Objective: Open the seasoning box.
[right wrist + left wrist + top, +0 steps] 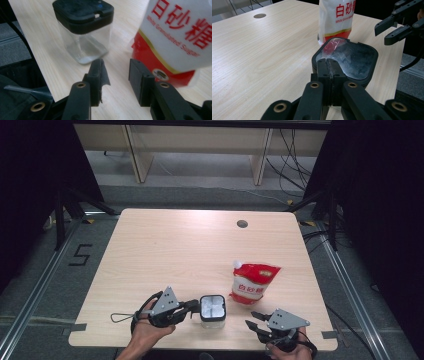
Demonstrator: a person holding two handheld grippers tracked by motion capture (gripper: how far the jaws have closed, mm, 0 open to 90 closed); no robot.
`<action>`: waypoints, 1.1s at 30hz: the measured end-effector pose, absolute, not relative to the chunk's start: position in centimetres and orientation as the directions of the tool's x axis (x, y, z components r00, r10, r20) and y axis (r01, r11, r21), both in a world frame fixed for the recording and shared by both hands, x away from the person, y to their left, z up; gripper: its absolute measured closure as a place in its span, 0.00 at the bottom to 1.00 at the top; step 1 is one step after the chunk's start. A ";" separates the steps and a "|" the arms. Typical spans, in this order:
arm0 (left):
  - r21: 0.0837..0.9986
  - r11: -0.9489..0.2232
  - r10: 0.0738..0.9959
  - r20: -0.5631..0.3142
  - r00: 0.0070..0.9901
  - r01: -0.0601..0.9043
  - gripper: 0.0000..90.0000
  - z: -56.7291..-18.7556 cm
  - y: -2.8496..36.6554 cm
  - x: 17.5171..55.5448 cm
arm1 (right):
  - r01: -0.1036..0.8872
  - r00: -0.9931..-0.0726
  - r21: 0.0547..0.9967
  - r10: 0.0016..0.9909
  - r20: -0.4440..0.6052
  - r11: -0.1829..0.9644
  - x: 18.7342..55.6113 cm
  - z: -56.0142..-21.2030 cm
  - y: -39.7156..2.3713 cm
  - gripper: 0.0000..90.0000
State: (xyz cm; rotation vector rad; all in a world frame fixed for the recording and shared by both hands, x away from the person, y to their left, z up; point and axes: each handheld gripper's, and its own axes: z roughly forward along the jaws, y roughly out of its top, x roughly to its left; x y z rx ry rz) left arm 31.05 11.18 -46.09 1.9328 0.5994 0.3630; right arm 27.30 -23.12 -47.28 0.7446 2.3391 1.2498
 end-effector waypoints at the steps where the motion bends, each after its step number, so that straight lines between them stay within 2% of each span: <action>1: 0.908 -0.338 0.559 -0.018 0.829 0.247 0.98 -46.1 11.2 31.0 | 0.277 -0.785 0.849 0.615 -0.071 0.451 27.4 -47.2 -22.8 0.75; 5: 0.909 -0.346 0.551 -0.006 0.835 0.234 0.98 -46.1 11.3 31.1 | 0.266 -0.795 0.852 0.603 -0.071 0.451 27.6 -47.3 -22.2 0.77; 7: 0.909 -0.345 0.552 -0.007 0.834 0.236 0.98 -46.2 11.3 31.1 | 0.264 -0.810 0.853 0.584 -0.058 0.451 27.7 -47.3 -21.6 0.81; 11: 0.915 -0.307 0.571 -0.042 0.820 0.261 0.98 -46.4 11.2 30.9 | 0.245 -0.824 0.849 0.563 -0.073 0.468 27.9 -47.3 -20.9 0.84; 19: 0.920 -0.293 0.571 -0.048 0.819 0.258 0.98 -46.5 11.3 31.0 | 0.216 -0.835 0.856 0.543 -0.087 0.469 28.2 -47.2 -20.0 0.92; 29: 0.924 -0.290 0.569 -0.044 0.821 0.251 0.99 -46.6 11.4 31.0 | 0.211 -0.843 0.851 0.529 -0.090 0.481 28.5 -47.0 -19.3 0.96; 31: 0.925 -0.263 0.577 -0.077 0.813 0.275 0.99 -46.7 11.3 30.9 | 0.228 -0.842 0.849 0.535 -0.075 0.478 28.4 -47.0 -19.1 0.97; 33: 0.925 -0.265 0.577 -0.075 0.813 0.273 0.99 -46.7 11.3 30.9 | 0.200 -0.854 0.850 0.512 -0.092 0.487 28.8 -47.0 -18.9 0.97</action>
